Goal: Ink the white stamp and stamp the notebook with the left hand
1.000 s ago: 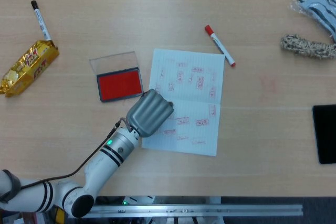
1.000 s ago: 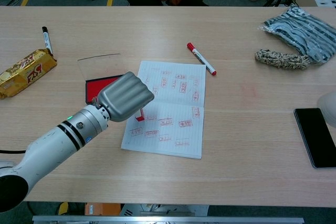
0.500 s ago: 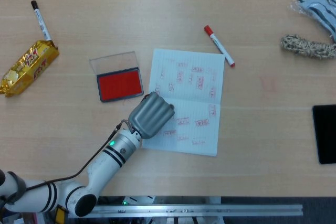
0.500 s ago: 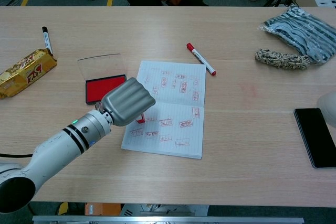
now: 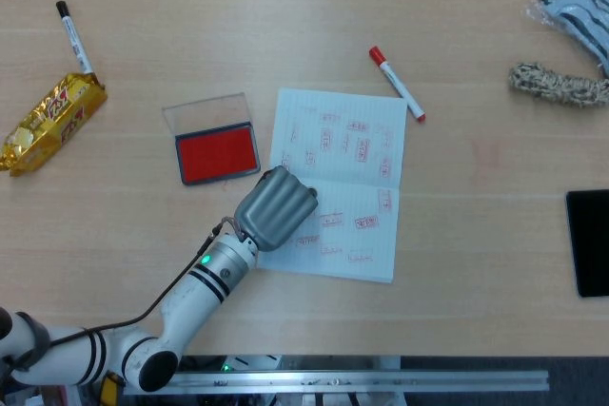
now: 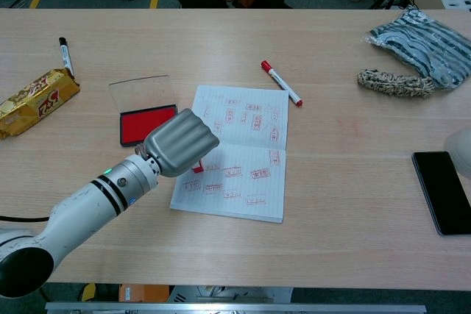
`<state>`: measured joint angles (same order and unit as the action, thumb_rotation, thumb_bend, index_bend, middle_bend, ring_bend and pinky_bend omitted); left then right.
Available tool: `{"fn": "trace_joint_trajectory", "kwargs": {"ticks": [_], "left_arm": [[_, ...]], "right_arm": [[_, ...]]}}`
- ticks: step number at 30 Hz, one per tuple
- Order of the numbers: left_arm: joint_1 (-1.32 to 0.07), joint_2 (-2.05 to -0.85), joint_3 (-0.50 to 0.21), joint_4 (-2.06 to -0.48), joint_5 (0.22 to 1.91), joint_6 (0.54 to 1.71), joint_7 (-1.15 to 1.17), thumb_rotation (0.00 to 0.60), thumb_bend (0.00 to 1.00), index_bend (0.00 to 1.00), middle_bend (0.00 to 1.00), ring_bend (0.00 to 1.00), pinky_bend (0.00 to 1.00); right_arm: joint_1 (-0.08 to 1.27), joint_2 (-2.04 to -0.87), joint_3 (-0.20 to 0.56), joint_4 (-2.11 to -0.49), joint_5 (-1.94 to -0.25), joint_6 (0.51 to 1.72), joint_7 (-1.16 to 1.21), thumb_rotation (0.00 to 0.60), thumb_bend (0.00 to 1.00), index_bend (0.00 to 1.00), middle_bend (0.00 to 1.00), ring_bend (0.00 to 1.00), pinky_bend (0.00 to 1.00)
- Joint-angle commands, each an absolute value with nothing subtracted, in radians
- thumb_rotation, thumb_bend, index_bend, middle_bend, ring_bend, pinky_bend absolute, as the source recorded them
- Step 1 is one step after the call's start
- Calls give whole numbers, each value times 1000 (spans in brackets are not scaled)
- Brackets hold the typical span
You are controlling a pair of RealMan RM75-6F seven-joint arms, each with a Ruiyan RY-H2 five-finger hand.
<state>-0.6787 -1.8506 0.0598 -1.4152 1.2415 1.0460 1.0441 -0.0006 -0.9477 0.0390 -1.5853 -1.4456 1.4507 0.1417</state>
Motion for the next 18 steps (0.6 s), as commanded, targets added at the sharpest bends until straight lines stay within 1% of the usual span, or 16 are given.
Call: {"fn": "trace_joint_trajectory", "kwargs": {"ticks": [1,8,18], "left_arm": [[-677,-1851,59,-1418,1243,1047,1048,600,270,574,1000,1000,1000],[-675,-1839,56,-1443,1265,1065,1060,600,270,574,1000,1000,1000],[-688,-1762,7,-1539,1296,1106,1077,600,270,574,1000,1000,1000]], "right_arm": [[-2,-947,39,-1585,-1446,1453,143,600,219,335,350,288,445],[-3,-948,40,-1585,-1448,1455,146,600,219,335,350,288,445],[-1,-956,41,-1576,-1455,1455,155,600,219,335,350,288,445]]}}
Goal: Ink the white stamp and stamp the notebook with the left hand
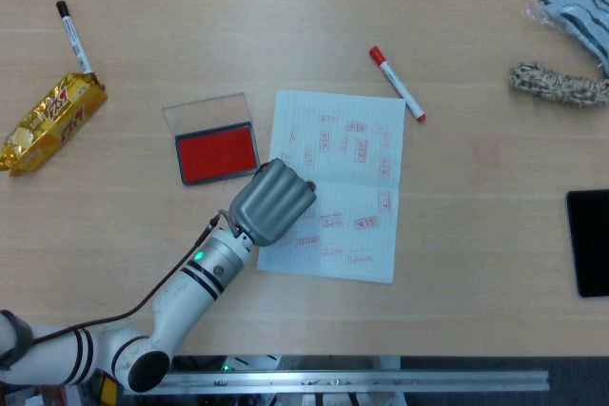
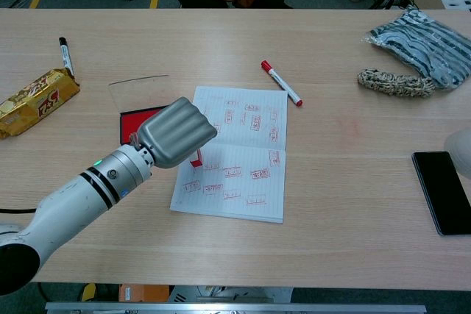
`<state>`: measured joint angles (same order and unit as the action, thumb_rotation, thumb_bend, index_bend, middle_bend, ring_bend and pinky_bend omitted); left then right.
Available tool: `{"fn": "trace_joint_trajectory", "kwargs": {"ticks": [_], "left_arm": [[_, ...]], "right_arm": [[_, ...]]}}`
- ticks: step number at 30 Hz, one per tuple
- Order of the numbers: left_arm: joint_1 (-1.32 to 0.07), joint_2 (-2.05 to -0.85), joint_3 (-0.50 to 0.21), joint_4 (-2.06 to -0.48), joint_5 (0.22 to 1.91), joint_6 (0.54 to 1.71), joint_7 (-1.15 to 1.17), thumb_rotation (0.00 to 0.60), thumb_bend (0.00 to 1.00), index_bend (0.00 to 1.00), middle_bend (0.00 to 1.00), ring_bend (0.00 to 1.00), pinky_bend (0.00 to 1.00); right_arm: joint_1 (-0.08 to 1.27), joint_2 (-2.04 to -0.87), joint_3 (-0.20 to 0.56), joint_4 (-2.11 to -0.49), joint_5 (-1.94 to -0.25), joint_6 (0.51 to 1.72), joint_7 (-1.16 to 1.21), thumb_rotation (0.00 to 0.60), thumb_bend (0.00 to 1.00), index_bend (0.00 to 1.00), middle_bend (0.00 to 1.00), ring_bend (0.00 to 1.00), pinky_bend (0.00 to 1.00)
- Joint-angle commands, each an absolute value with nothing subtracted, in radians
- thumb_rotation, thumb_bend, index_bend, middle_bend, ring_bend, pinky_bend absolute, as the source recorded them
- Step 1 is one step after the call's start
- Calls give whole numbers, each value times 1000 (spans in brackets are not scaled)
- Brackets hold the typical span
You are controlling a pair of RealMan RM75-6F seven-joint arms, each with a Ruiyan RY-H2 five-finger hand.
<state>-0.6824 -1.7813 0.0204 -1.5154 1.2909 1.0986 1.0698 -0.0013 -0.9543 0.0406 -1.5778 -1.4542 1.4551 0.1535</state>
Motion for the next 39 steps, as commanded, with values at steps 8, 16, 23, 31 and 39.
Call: {"fn": "trace_joint_trajectory", "kwargs": {"ticks": [8,16,23,31,39], "left_arm": [[-705,-1761,-9,-1560,1299,1100,1112,600,270,574,1000,1000,1000],[-711,-1810,5,-1525,1316,1099,1146,600,270,574,1000,1000,1000],[-714,-1851,-1,-1492,1308,1094,1171,600,270,574,1000,1000,1000],[-714,-1868,-4,-1470,1302,1095,1188,600,270,574,1000,1000,1000],[-708,-1903,9,-1420,1291,1096,1243,600,270,574,1000,1000,1000]], "right_arm": [[0,-960,41,-1569,-1457,1455,162,600,219,335,350,288,445],[-3,-959,41,-1567,-1455,1456,166,600,219,335,350,288,445],[-3,-962,40,-1562,-1457,1454,169,600,219,335,350,288,445],[-7,-960,39,-1560,-1455,1457,172,600,219,335,350,288,445],[-8,-959,40,-1558,-1454,1457,172,600,219,335,350,288,445]]}}
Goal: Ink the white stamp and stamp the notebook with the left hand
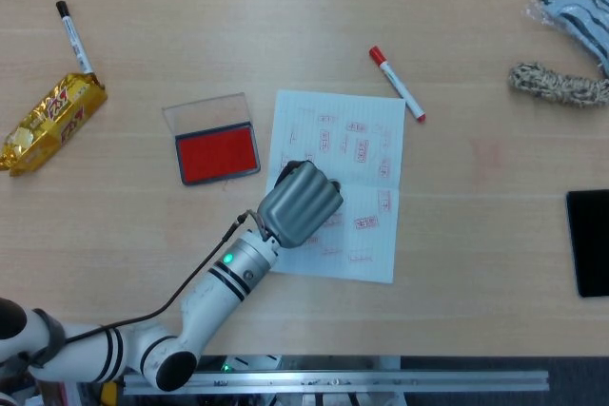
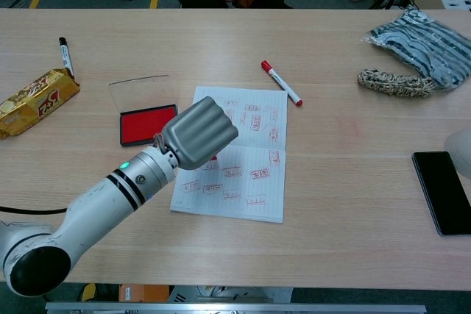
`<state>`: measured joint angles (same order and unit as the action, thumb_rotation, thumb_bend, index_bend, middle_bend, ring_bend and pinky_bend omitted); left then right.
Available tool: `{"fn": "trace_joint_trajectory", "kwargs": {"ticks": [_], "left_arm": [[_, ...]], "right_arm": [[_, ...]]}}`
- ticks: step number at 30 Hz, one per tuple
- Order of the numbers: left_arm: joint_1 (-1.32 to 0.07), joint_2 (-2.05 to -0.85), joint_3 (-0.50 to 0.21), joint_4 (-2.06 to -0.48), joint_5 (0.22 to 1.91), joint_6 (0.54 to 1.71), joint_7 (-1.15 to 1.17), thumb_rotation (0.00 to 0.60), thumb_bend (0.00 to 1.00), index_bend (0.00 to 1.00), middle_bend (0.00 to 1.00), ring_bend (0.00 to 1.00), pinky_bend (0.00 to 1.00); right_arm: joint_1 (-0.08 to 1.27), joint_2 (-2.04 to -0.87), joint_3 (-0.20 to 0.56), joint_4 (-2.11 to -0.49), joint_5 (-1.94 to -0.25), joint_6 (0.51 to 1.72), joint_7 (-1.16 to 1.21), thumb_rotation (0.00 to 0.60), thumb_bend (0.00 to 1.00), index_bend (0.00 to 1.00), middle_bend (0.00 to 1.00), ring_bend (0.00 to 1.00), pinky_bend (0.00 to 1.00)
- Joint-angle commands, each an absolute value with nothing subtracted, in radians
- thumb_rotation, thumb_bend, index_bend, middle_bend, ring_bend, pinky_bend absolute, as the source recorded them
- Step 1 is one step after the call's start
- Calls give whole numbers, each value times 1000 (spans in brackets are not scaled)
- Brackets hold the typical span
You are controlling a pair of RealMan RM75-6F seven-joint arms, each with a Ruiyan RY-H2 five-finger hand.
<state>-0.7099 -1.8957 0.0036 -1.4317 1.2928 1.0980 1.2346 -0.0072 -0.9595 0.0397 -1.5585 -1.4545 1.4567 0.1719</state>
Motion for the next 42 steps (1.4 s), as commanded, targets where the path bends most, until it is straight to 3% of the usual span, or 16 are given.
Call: {"fn": "trace_joint_trajectory", "kwargs": {"ticks": [1,34,42], "left_arm": [[-707,-1907,12,-1414,1290,1095,1249,600,270,574,1000,1000,1000],[-699,-1975,24,-1325,1263,1052,1260,600,270,574,1000,1000,1000],[-687,-1877,6,-1470,1295,1119,1263,600,270,573,1000,1000,1000]], "right_arm": [[-8,-959,40,-1558,-1454,1457,173,600,219,335,350,288,445],[-20,-958,39,-1553,-1446,1462,179,600,219,335,350,288,445],[-23,-956,42,-1549,-1447,1470,188,600,219,335,350,288,445]]}}
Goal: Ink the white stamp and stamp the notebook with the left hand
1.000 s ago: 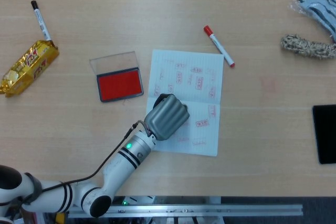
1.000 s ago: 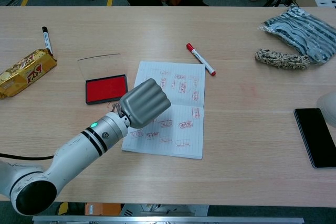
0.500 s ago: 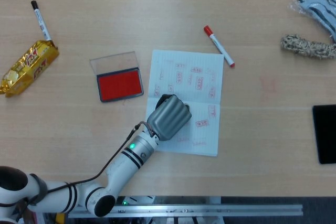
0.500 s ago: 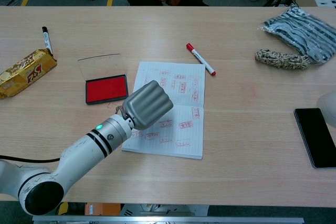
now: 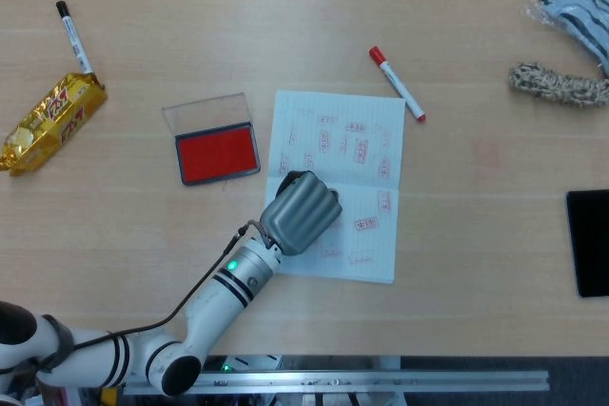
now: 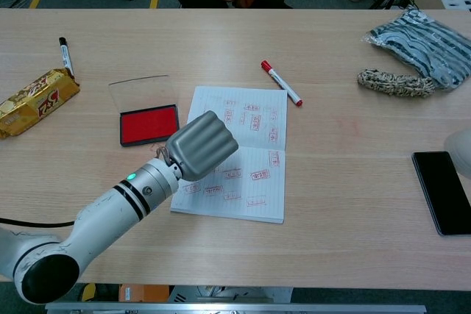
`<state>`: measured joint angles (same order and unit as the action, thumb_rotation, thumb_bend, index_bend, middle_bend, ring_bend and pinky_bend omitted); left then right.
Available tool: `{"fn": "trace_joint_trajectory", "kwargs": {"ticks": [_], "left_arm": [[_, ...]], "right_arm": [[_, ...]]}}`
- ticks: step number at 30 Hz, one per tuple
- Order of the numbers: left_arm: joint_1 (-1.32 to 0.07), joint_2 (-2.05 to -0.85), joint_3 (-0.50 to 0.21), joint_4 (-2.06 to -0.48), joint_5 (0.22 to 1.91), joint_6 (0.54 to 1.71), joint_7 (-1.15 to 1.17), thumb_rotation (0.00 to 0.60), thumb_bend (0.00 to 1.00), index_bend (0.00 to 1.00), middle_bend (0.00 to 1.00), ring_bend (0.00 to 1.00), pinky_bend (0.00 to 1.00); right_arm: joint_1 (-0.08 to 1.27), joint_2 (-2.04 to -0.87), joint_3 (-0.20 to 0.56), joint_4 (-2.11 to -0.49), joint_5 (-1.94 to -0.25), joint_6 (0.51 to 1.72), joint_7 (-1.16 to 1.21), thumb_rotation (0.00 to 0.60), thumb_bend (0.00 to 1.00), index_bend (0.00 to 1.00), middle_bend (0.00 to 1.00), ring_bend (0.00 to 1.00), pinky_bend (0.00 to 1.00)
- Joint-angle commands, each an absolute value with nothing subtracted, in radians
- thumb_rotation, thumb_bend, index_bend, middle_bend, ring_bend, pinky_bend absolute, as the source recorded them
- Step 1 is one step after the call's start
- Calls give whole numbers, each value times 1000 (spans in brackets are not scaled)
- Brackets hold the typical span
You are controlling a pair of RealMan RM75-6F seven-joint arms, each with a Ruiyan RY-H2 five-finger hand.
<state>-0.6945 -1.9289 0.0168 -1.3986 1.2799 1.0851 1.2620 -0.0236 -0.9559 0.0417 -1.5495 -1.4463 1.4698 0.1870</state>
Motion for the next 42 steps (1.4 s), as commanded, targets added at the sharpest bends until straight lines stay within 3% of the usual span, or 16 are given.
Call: {"fn": "trace_joint_trajectory", "kwargs": {"ticks": [1,7,14,42], "left_arm": [[-686,-1859,4,-1494,1298,1128,1266,600,270,572,1000,1000,1000],[-668,-1761,15,-1630,1327,1175,1281,600,270,570,1000,1000,1000],[-646,-1727,57,-1682,1346,1189,1304,600,270,570,1000,1000,1000],[-596,-1882,100,-1456,1390,1155,1286,600,270,570,1000,1000,1000]], "right_arm": [[-23,-956,42,-1548,-1448,1469,189,600,219,335,350,288,445],[-10,-965,44,-1545,-1457,1457,191,600,218,335,350,288,445],[5,-970,46,-1550,-1471,1449,184,600,219,335,350,288,445],[-7,-961,40,-1557,-1455,1454,172,600,218,335,350,288,445]]}}
